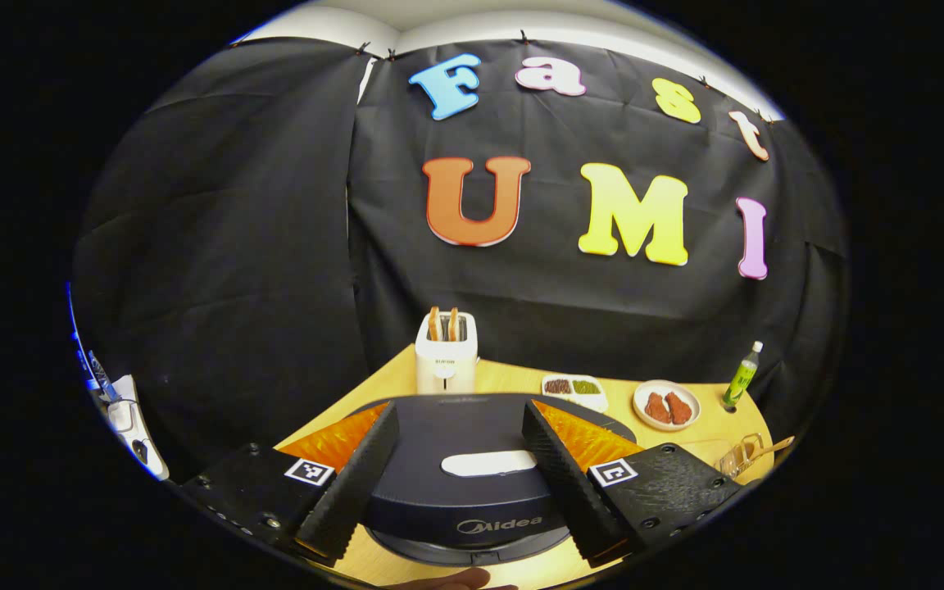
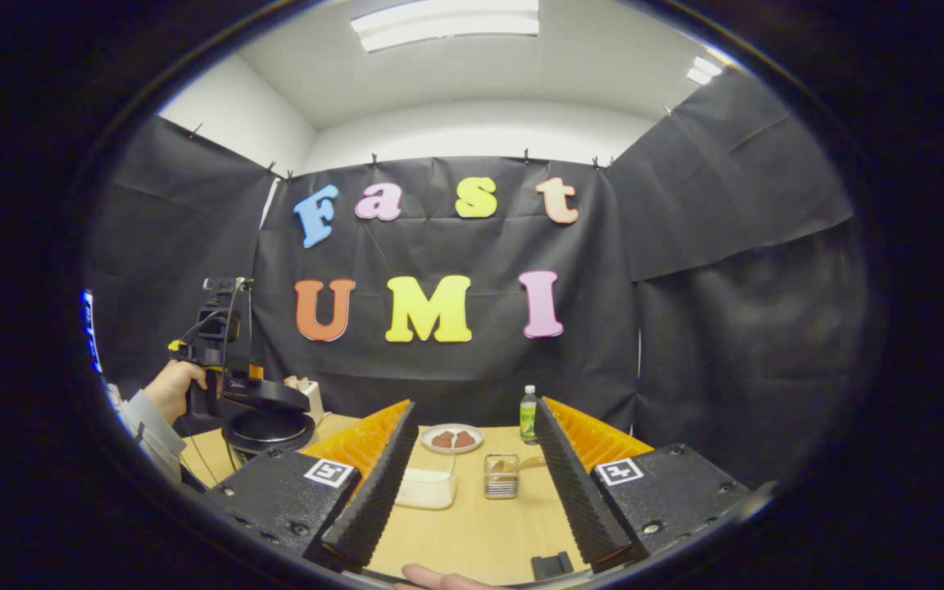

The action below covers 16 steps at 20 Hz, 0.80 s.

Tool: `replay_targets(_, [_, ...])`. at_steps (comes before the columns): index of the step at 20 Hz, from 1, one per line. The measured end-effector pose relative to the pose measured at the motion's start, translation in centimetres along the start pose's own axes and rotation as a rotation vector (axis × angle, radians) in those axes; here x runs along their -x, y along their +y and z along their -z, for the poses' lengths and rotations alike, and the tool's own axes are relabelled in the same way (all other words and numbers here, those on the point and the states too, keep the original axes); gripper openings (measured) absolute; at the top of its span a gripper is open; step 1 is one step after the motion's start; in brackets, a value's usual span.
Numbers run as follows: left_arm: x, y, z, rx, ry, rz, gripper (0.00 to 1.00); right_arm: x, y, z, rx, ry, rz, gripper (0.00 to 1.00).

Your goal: Close the left gripper, press the button to open the rice cooker; take a wooden spoon from the chopstick holder with the right hand, scoop a spoonful of rice and pour it into the rice cooker, then put the wooden spoon back into the chopstick holder.

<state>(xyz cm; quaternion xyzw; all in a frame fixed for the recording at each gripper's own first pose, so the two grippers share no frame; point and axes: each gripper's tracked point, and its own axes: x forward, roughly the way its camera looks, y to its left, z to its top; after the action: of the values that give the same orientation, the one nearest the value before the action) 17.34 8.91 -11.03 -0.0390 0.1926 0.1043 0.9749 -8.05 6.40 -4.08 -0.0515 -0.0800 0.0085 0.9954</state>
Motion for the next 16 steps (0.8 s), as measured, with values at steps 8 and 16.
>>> replay_targets(8, [0.9, -0.1, 5.4, -0.034, 0.070, -0.003, 0.98, 0.0, -0.7, 0.7, 0.013, 0.016, 0.014, 0.92])
replay_targets(16, [1.0, -0.2, 7.1, -0.047, 0.091, 0.048, 0.99, -0.5, -1.0, 1.2, 0.017, 0.038, 0.028, 0.92])
